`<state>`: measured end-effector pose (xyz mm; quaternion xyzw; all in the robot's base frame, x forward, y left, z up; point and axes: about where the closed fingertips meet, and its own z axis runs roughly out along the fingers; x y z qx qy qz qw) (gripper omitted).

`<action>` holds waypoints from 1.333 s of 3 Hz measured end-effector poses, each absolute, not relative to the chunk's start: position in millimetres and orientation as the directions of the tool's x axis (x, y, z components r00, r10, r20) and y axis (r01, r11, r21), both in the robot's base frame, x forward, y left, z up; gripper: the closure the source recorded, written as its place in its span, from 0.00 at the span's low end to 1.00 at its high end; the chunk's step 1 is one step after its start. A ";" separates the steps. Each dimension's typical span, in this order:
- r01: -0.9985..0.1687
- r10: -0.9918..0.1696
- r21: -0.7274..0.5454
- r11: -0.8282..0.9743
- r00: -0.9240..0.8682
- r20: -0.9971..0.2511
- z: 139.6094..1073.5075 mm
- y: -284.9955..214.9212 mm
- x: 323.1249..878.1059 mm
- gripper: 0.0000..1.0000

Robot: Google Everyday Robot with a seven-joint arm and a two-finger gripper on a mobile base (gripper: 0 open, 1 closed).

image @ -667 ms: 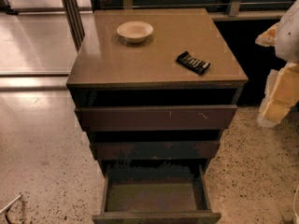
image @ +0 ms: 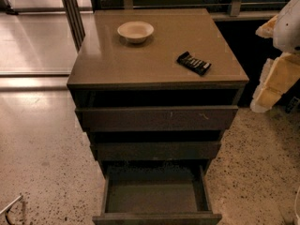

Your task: Place rxbar chocolate into bottom drawer

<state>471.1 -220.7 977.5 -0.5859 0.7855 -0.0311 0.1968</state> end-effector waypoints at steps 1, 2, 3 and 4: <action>-0.876 -0.894 -0.300 0.377 -0.260 -0.364 975.2 -223.2 513.0 0.00; -0.832 -0.831 -0.306 0.463 -0.286 -0.477 971.4 -216.7 562.3 0.00; -0.767 -0.712 -0.263 0.586 -0.332 -0.618 957.1 -214.1 611.7 0.00; -0.702 -0.583 -0.191 0.686 -0.373 -0.722 924.0 -210.3 651.6 0.00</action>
Offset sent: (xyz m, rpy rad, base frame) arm 0.1585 0.0067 -0.0081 0.3487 -0.2058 -0.2004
